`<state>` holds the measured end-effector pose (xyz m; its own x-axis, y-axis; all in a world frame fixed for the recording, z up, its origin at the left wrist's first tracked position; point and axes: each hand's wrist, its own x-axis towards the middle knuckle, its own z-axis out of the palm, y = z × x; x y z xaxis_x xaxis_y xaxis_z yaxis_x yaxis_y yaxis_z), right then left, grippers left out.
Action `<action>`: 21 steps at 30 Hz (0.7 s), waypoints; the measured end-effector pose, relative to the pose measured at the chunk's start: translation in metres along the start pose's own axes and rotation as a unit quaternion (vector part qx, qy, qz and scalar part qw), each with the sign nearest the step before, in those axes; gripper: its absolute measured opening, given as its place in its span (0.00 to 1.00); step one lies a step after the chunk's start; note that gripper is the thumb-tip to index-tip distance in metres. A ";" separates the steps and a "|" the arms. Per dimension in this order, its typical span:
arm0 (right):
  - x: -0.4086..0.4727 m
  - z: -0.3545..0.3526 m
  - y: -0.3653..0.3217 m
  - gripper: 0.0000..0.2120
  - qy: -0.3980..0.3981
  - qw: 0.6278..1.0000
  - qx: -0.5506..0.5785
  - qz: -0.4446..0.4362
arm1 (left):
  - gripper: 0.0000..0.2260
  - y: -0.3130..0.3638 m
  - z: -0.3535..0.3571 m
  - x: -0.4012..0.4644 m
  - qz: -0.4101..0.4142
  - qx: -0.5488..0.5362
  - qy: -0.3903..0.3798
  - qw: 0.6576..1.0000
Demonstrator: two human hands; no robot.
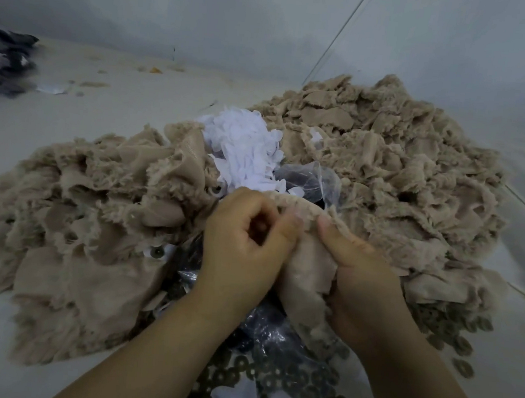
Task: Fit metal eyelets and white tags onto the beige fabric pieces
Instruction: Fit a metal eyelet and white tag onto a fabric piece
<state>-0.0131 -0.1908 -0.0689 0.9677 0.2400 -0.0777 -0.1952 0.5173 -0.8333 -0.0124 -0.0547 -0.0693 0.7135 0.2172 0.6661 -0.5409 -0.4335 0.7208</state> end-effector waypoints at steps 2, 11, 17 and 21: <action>0.000 0.001 0.001 0.20 0.010 1.000 0.002 0.009 | 0.17 0.003 0.003 -0.003 -0.009 0.030 -0.048 0.998; 0.001 0.003 0.003 0.25 0.028 0.999 0.025 0.029 | 0.15 -0.006 0.000 0.007 -0.182 -0.214 -0.014 0.960; 0.001 0.001 0.001 0.20 0.023 1.000 0.001 0.009 | 0.10 -0.006 0.001 0.008 -0.219 -0.266 -0.043 0.938; 0.001 0.003 0.005 0.16 0.024 0.999 0.021 0.001 | 0.11 -0.007 0.002 0.008 -0.231 -0.268 -0.027 0.935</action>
<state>-0.0135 -0.1857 -0.0712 0.9738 0.2010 -0.1061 -0.2020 0.5517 -0.8092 -0.0027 -0.0516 -0.0693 0.9398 0.2226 0.2594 -0.3045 0.1999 0.9313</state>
